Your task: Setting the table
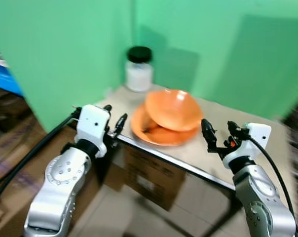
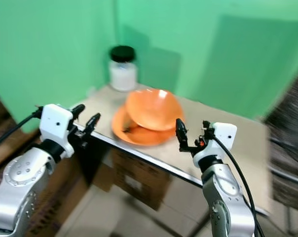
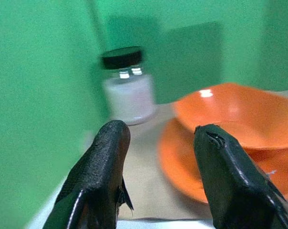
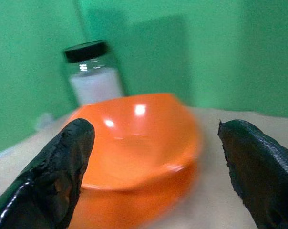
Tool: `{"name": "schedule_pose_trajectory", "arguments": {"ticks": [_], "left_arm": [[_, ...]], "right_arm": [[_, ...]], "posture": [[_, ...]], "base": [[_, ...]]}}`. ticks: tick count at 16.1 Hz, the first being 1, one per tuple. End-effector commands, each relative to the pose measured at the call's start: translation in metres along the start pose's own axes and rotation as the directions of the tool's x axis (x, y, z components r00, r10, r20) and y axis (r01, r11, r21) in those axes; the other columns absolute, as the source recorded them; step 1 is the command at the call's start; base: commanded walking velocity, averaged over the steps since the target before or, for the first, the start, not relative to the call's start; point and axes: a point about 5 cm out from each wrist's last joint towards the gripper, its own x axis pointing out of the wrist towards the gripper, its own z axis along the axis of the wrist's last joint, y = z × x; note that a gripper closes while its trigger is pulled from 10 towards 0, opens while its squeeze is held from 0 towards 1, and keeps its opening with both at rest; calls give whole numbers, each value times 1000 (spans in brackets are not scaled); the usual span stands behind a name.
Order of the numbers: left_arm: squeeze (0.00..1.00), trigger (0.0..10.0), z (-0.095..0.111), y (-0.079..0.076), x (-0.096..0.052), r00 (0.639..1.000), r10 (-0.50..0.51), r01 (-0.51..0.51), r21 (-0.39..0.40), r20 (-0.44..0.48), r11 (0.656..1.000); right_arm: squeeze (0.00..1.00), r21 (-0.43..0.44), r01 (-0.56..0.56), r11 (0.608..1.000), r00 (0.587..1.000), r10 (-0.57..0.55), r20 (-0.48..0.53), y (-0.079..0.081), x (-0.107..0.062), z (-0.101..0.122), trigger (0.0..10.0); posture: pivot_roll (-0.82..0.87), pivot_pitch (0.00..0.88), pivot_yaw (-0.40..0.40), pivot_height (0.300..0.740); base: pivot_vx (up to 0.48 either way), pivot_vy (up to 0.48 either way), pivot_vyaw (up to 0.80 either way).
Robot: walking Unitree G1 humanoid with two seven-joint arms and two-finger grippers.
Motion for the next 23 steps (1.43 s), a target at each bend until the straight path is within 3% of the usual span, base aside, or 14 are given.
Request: {"name": "schedule_pose_trajectory", "arguments": {"ticks": [1, 9, 13, 14, 17, 18, 19, 20, 21, 22, 23], "left_arm": [[0, 10000, 2, 2, 1, 1000, 7, -7, 6, 6, 1000], [0, 10000, 0, -4, 8, 997, -75, 75, 23, 1, 997], [0, 10000, 2, -7, 15, 985, -169, 168, 41, 23, 985], [0, 10000, 4, -11, 17, 973, -225, 224, 43, 43, 974], [0, 10000, 4, -21, 18, 926, -374, 373, 27, 45, 928], [0, 10000, 4, -28, 16, 880, -474, 474, 16, 39, 880], [0, 10000, 3, -32, 14, 854, -519, 519, 16, 31, 855], [0, 10000, 0, -37, 11, 809, -588, 588, 17, 17, 809], [0, 10000, 0, -38, 11, 801, -598, 598, 13, 17, 801], [0, 10000, 0, -40, 10, 784, -620, 620, -1, 18, 784], [0, 10000, -1, -41, 10, 780, -626, 626, -3, 16, 780]], "right_arm": [[0, 13, -18, 1000, 1000, 18, -2, 3, 3, 2, 10000], [0, 15, 39, 999, 998, -39, -52, -9, 26, 9, 10000], [0, 60, 119, 991, 974, -105, -199, -32, 51, 15, 10000], [0, 121, 131, 984, 956, -93, -278, -37, 57, 12, 10000], [0, 191, 178, 965, 928, -100, -359, -52, 67, 9, 10000], [0, 238, 195, 951, 914, -88, -396, -57, 70, 8, 10000], [0, 277, 201, 939, 908, -72, -414, -58, 72, 7, 10000], [0, 361, 218, 907, 900, -44, -435, -60, 75, 5, 10000], [0, 380, 220, 899, 897, -33, -441, -59, 76, 4, 10000], [0, 442, 210, 872, 894, 11, -448, -57, 79, 2, 4157], [0, 455, 207, 866, 894, 21, -447, -57, 79, 2, 3176]], "posture": [[119, 0, -46, 740], [106, 0, -47, 740], [84, 0, -51, 740], [81, 0, -54, 740], [76, 0, -61, 740], [72, 0, -63, 740], [72, 0, -63, 740], [67, 0, -65, 740], [66, 0, -65, 740], [63, 0, -67, 740], [63, 0, -67, 740]], "base": [[322, 0, 0], [202, 0, 0], [0, 0, 0], [0, 0, 0], [0, 0, 0], [0, 0, 0], [0, 0, 0], [0, 0, 0], [0, 0, 0], [0, 0, 0], [0, 0, 0]]}}
